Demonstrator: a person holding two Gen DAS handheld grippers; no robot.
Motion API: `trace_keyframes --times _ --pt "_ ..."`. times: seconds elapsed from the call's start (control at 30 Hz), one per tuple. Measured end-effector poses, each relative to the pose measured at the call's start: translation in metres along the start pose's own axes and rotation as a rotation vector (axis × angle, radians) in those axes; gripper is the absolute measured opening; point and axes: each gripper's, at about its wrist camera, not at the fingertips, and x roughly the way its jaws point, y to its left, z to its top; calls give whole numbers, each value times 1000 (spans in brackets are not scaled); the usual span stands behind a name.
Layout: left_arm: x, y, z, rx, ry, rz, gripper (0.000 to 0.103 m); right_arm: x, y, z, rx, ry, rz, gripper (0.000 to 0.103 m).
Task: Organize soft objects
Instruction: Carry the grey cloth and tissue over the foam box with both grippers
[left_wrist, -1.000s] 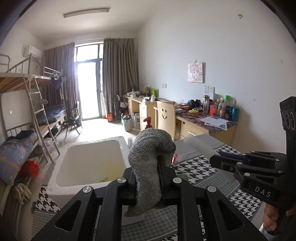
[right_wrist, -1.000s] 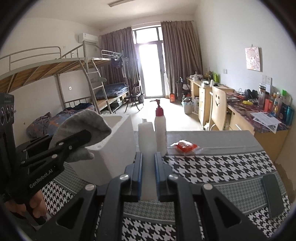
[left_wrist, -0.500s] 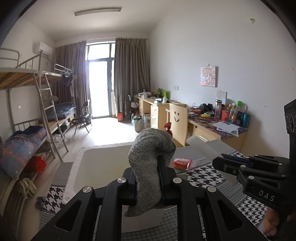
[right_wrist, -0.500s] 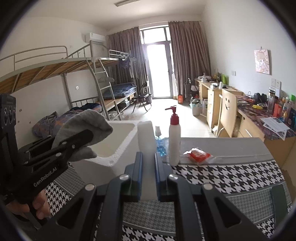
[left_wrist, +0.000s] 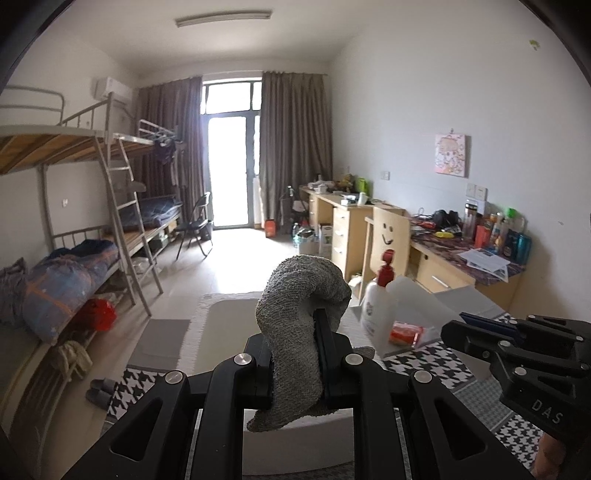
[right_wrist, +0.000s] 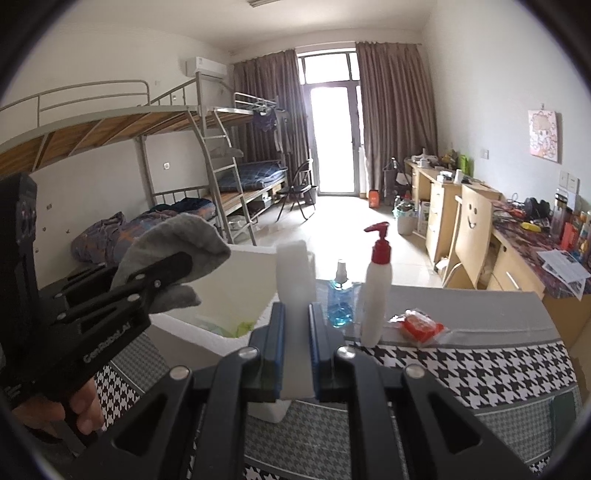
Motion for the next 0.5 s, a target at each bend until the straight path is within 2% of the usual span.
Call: trace_keyframes --times 0.27,0.5 --pt "16 11 1 -8 25 44 18 17 8 10 -19 9 15 15" --pt "30 18 6 -19 46 36 18 30 11 15 -29 28 28 15"
